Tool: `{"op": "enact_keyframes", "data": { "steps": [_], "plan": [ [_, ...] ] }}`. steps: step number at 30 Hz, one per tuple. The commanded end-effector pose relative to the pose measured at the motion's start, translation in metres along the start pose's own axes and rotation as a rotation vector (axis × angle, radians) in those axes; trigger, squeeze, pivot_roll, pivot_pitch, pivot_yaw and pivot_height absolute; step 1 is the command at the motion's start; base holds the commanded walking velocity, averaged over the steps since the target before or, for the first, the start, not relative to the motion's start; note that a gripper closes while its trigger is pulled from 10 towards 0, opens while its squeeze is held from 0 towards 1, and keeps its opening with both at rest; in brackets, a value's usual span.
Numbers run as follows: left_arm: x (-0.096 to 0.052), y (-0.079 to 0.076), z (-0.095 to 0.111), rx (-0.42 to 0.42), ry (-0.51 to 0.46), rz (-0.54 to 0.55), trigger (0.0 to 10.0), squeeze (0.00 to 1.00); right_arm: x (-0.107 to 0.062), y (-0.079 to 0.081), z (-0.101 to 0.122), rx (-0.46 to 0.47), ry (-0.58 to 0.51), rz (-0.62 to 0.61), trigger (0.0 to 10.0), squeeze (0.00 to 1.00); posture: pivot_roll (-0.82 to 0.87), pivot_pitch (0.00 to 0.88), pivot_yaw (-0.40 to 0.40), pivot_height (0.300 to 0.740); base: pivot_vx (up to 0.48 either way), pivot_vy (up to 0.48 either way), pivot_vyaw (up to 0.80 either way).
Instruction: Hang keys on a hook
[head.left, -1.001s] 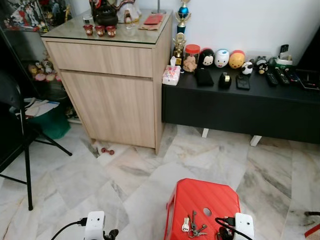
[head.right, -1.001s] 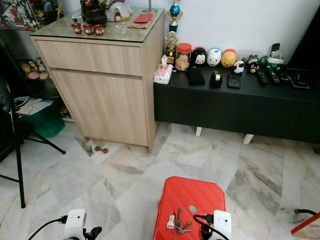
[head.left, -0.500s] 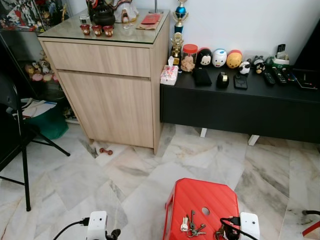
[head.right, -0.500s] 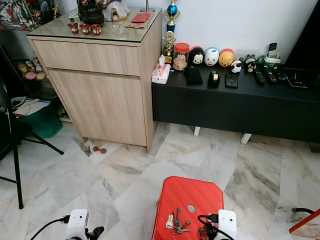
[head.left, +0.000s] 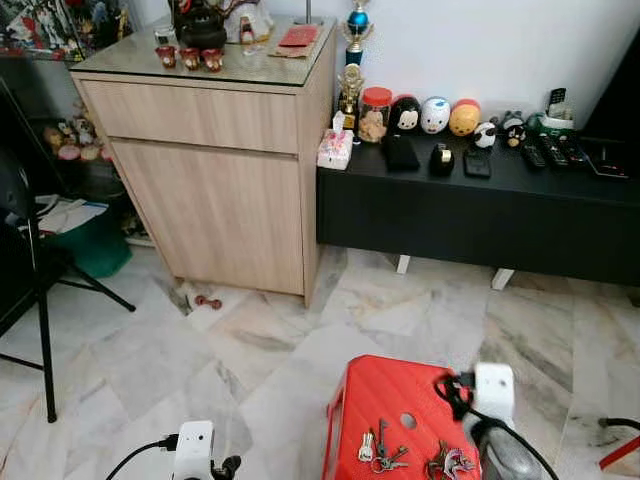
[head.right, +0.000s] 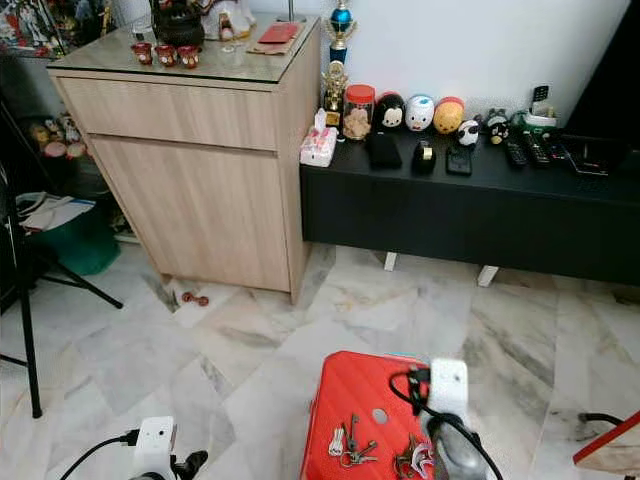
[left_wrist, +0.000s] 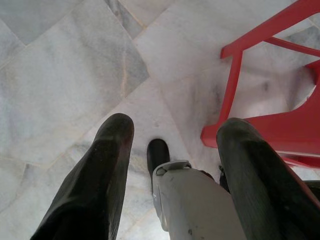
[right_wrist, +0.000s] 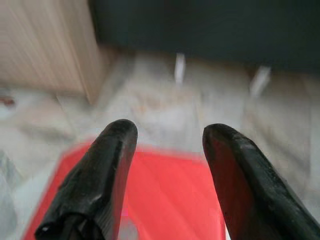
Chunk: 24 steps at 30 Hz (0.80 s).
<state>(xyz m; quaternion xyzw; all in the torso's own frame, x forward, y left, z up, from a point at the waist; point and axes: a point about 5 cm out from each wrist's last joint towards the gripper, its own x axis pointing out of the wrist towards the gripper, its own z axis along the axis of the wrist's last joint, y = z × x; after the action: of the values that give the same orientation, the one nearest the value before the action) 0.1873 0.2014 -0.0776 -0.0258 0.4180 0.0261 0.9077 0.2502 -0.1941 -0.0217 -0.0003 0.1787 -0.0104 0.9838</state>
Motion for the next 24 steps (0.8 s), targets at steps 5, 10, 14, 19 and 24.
{"op": "enact_keyframes", "data": {
  "steps": [5,10,14,19,24],
  "plan": [
    [-0.001,0.0,-0.003,-0.001,-0.001,0.0,10.0,0.0,-0.004,0.008,0.029,-0.104,-0.252,-0.012,10.0,0.0,-0.04,0.0,-0.058,0.74,0.0,0.0,0.0],
    [-0.002,0.002,-0.006,-0.006,0.003,0.009,10.0,0.0,-0.019,0.017,0.046,-0.083,-0.392,-0.054,10.0,0.0,-0.04,0.0,-0.057,0.74,0.0,0.0,0.0],
    [-0.003,0.003,-0.007,-0.005,0.006,0.011,10.0,0.0,-0.023,0.014,0.046,-0.084,-0.401,-0.084,10.0,0.0,-0.04,0.0,-0.057,0.74,0.0,0.0,0.0],
    [-0.003,0.002,-0.009,-0.005,0.009,0.009,10.0,0.0,-0.025,0.012,0.033,-0.055,-0.323,-0.099,10.0,0.0,-0.04,0.0,-0.063,0.74,0.0,0.0,0.0],
    [-0.003,0.002,-0.01,-0.007,0.008,0.012,10.0,0.0,-0.023,0.012,0.04,-0.011,-0.297,-0.129,10.0,0.0,-0.03,0.0,-0.066,0.74,0.0,0.0,0.0]
  ]
}}
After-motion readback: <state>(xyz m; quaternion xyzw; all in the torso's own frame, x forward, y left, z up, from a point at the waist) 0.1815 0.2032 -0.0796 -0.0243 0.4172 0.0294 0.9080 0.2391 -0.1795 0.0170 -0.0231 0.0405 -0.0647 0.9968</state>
